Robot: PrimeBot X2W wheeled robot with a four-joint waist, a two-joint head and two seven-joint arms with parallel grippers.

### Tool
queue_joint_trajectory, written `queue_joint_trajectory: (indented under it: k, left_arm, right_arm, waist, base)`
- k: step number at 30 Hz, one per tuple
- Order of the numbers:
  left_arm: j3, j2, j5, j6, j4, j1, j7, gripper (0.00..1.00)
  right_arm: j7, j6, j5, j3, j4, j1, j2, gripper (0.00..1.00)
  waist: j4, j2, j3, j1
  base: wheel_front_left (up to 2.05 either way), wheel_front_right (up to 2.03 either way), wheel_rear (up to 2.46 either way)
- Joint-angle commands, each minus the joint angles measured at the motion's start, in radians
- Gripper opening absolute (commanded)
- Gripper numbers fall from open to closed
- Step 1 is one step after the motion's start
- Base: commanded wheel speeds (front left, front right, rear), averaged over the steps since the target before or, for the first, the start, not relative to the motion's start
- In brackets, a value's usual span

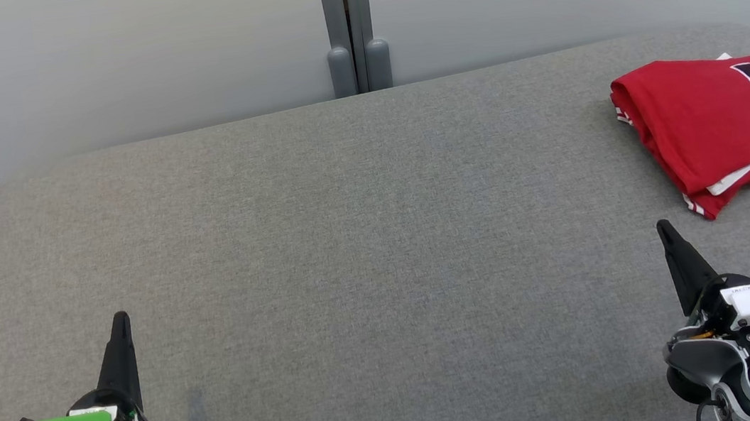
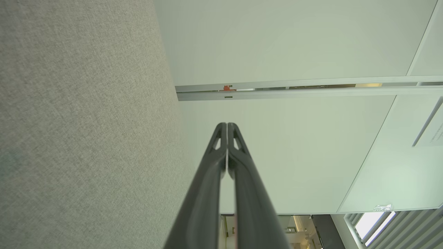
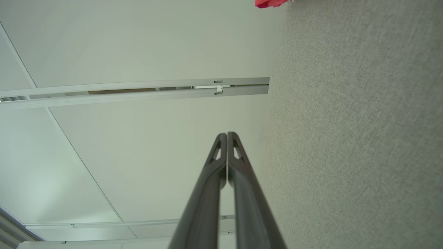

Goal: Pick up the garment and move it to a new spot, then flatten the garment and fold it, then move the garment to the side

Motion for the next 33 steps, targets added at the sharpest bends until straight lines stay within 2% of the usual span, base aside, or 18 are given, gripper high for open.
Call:
queue_joint_trajectory:
  k: [1, 33]
  left_arm:
    - [0.005, 0.002, 0.002, -0.006, 0.002, -0.010, 0.001, 0.00]
    - [0.007, 0.000, 0.006, -0.006, 0.002, -0.010, 0.003, 0.00]
  right_arm:
    - [0.003, 0.000, -0.004, -0.002, -0.004, -0.006, -0.001, 0.00]
    - [0.007, 0.000, -0.009, -0.007, -0.004, -0.006, 0.003, 0.00]
  waist:
    - [0.000, 0.0000, 0.000, 0.0000]
    - [0.000, 0.0000, 0.000, 0.0000]
  base:
    - [0.00, 0.00, 0.00]
    - [0.00, 0.00, 0.00]
